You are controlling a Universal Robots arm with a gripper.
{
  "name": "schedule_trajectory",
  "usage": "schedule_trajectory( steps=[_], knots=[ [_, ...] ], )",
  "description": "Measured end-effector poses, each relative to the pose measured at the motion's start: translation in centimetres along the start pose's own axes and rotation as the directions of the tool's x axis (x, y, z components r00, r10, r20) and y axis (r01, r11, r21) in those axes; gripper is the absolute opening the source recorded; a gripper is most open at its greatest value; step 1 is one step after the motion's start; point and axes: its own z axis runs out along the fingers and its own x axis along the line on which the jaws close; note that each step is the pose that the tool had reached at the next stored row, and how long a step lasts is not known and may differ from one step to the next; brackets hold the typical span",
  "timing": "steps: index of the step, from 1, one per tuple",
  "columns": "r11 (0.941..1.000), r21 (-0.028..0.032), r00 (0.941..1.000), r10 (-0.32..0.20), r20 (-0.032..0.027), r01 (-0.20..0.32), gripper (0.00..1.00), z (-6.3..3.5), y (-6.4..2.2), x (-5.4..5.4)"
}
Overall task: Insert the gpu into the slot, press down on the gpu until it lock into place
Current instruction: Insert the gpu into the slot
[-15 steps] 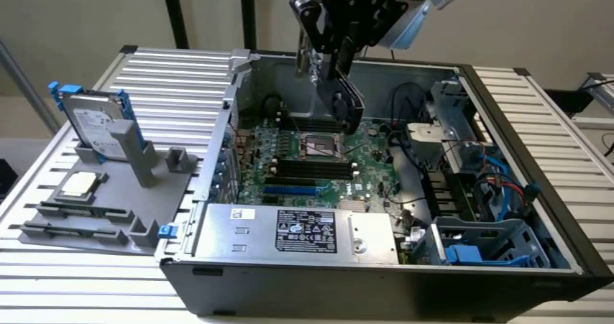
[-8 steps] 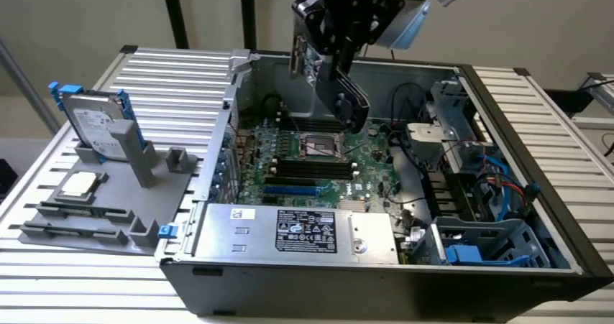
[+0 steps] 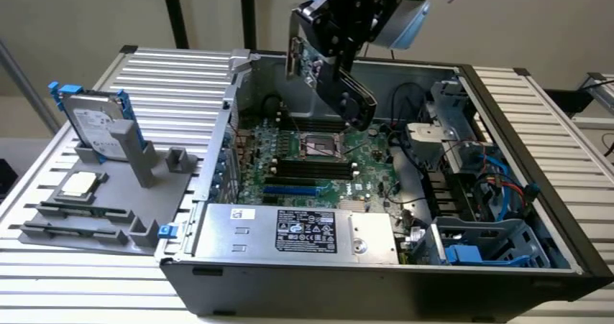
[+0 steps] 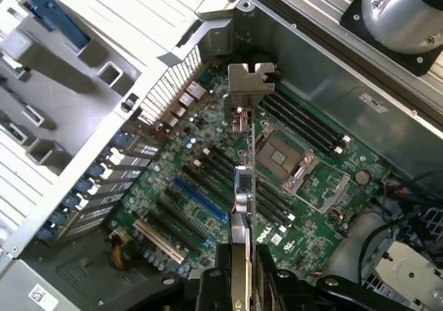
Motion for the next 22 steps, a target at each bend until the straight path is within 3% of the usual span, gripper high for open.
schedule_trajectory(
  steps=[7,13,16,18,22],
  knots=[
    [0.9943,0.0027,0.9942,-0.107,0.0128,0.107,0.26,0.02,0.0,0.0],
    [0.9801,0.0062,0.9798,-0.198,0.023,0.198,0.26,0.04,0.0,0.0],
    [0.9699,0.0083,0.9695,-0.243,0.0277,0.243,0.26,0.04,0.0,0.0],
    [0.9533,0.0111,0.9528,-0.302,0.0321,0.302,0.26,0.07,0.0,0.0],
    [0.9316,0.0142,0.9309,-0.364,0.0346,0.363,0.26,0.09,-0.01,0.0]
  ],
)
